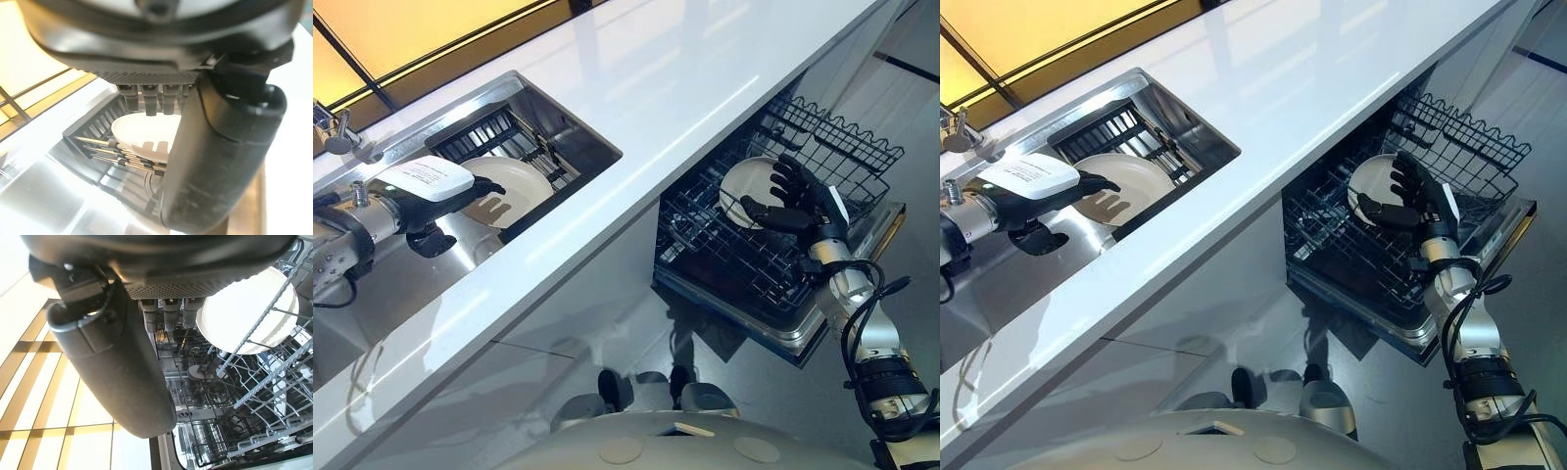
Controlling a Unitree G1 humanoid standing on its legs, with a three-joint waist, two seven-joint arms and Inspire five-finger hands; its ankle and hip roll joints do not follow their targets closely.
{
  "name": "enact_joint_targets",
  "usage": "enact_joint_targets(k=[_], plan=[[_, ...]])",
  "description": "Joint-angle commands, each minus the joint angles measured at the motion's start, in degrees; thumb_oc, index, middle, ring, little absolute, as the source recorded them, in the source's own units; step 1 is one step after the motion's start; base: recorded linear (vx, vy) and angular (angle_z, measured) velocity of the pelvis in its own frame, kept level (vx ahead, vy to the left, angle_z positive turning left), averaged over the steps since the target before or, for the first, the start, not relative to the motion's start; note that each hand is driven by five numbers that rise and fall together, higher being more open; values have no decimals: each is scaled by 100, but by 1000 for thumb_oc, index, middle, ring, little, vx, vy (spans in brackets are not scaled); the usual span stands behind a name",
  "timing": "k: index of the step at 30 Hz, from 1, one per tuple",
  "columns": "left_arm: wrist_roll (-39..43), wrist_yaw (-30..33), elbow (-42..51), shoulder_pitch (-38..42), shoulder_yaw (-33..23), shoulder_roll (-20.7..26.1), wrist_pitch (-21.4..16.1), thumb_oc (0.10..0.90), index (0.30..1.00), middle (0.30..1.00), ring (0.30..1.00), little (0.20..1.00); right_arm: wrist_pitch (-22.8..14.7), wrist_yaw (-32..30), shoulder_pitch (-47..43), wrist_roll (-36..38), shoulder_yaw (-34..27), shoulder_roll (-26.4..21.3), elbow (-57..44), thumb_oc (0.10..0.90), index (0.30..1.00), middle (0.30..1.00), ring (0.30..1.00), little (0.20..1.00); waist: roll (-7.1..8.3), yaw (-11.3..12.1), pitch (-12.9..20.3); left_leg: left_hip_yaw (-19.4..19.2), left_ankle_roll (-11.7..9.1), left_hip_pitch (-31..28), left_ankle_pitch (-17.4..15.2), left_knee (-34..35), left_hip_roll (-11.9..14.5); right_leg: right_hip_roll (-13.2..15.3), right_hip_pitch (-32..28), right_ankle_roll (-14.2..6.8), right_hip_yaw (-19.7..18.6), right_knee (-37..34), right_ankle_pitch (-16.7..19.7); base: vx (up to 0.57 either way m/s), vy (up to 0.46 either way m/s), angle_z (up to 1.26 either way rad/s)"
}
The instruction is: Pick up plates and place into dishwasher.
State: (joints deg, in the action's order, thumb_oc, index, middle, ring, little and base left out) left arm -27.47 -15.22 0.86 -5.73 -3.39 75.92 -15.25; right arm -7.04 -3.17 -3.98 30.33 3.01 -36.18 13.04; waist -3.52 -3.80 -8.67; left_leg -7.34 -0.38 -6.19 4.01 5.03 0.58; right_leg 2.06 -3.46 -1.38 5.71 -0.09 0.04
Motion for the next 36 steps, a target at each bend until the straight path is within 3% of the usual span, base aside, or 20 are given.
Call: enact_joint_targets(k=[1, 5, 11, 21, 36], plan=[[-399, 926, -706, 217, -173, -59, 133, 800, 900, 900, 900, 900, -462, 23, -311, -53, -266, -95, -568, 800, 900, 900, 900, 900, 48, -107, 326, 275, -3, 228, -393, -73, -262, -141, 157, -562, 303, 309, -281, 0, 0, 0], [-791, 1649, -1118, 126, -39, -467, 107, 800, 900, 900, 900, 900, -440, 25, -286, -93, -303, -56, -601, 800, 900, 900, 900, 900, 85, -107, 300, 263, 9, 227, -394, -77, -269, -150, 174, -553, 296, 331, -289, 0, 0, 0], [-1141, 2034, -1564, 200, 206, -950, 19, 800, 900, 900, 900, 900, -401, 23, -326, -140, -299, -35, -596, 800, 900, 900, 900, 900, 135, -94, 293, 249, 17, 207, -397, -77, -270, -159, 161, -535, 316, 344, -308, 0, 0, 0], [-1622, 2320, -1282, 377, 333, -989, 55, 800, 900, 900, 900, 900, -342, 123, -258, -176, -331, 36, -712, 800, 900, 900, 900, 900, 144, -139, 297, 219, 14, 191, -416, -80, -271, -159, 183, -534, 316, 390, -338, 0, 0, 0], [-2503, 4283, -1800, 663, 1026, -1375, 165, 800, 900, 900, 900, 900, -364, 341, -250, -150, -54, 225, -575, 800, 900, 900, 900, 900, 166, -208, 312, 223, 7, 196, -403, -60, -290, -147, 222, -540, 299, 400, -336, 27, 5, 0]])
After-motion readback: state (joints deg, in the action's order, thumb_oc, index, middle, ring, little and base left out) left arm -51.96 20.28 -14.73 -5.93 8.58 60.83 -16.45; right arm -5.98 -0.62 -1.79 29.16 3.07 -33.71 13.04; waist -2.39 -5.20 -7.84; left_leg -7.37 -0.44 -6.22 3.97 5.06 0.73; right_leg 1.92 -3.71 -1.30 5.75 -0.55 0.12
